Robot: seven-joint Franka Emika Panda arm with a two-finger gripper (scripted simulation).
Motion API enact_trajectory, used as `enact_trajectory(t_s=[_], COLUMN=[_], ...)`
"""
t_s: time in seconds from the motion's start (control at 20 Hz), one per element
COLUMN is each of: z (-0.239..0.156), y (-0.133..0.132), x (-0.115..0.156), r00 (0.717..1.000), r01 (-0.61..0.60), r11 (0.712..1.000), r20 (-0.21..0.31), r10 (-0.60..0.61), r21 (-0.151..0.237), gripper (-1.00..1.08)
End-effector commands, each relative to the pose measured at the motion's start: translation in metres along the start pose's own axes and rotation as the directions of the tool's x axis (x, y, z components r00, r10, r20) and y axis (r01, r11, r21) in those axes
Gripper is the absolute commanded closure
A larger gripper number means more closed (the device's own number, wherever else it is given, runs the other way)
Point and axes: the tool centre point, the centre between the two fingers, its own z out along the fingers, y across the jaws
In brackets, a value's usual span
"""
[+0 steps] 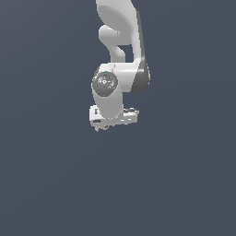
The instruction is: Pick up the object and move it to a goal position.
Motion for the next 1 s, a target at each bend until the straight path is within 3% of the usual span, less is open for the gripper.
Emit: enact_trajectory(t_s=[0.0, 0.45, 0.95], z=[0.004, 0.022, 0.042], y=[0.006, 0.030, 0.055], x=[-0.002, -0.009, -0.018], r00=[0.999, 0.967, 0.889], r01=[0.027, 0.121, 0.199], r11=[0.999, 0.986, 0.953], r20=[0.044, 0.209, 0.368], r10=[-0.028, -0.143, -0.273], r21=[0.023, 0.115, 0.227], gripper=[-1.00, -1.00, -1.00])
